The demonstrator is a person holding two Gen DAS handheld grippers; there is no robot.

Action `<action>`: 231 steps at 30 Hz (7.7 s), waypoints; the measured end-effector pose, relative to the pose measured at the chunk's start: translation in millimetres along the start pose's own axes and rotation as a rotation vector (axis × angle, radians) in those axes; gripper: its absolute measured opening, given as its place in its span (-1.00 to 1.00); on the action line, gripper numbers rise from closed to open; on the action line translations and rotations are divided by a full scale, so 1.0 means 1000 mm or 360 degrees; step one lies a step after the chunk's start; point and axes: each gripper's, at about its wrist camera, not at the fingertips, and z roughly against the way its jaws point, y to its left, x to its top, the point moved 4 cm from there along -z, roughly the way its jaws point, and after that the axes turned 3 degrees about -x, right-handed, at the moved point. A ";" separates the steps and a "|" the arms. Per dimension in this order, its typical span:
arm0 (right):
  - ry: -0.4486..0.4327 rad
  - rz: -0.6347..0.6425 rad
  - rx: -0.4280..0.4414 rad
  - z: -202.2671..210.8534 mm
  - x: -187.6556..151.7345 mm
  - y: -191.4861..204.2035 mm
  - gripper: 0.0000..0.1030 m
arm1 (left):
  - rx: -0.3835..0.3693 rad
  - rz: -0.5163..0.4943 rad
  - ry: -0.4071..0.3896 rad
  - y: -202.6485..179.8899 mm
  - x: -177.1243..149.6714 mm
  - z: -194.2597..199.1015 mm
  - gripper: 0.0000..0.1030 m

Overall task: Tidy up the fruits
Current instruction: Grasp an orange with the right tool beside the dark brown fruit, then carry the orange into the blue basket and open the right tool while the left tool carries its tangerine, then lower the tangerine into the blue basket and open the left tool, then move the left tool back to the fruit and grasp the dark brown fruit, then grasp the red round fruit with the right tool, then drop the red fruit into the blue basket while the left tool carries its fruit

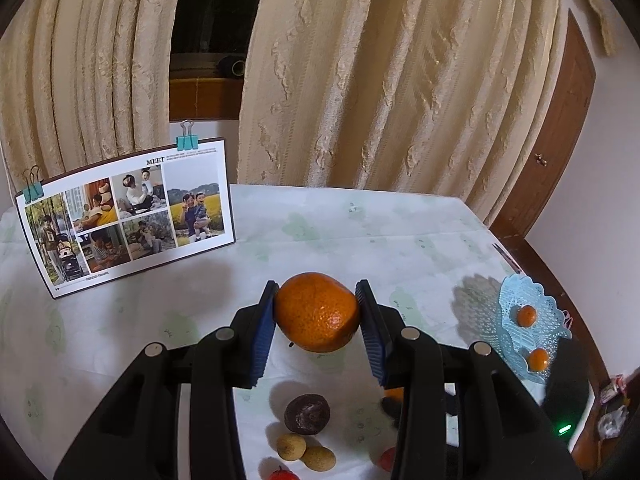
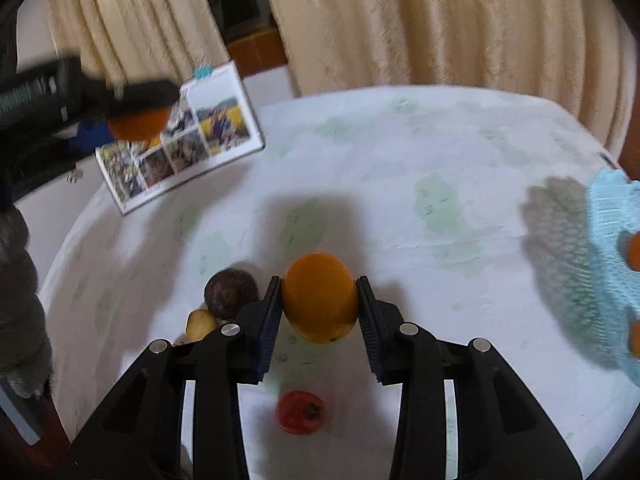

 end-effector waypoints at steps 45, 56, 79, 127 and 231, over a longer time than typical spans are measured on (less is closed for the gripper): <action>-0.0525 -0.0718 -0.0613 0.153 -0.055 -0.227 -0.23 | -0.0214 -0.0320 0.0133 -0.114 -0.044 -0.017 -0.22; -0.0655 -0.0753 -0.0779 0.169 -0.081 -0.249 0.05 | -0.0383 -0.0410 0.0201 -0.192 -0.058 -0.046 -0.22; -0.0716 -0.0890 -0.0703 0.166 -0.097 -0.264 0.08 | -0.0518 -0.0535 0.0298 -0.272 -0.084 -0.092 0.38; -0.0527 -0.0458 -0.0362 0.122 -0.069 -0.114 0.39 | -0.0019 -0.0132 0.0194 -0.030 -0.052 -0.024 0.70; -0.0459 -0.0535 -0.0542 0.132 -0.038 -0.183 -0.42 | -0.0052 -0.0198 0.0157 -0.044 -0.055 0.006 -0.20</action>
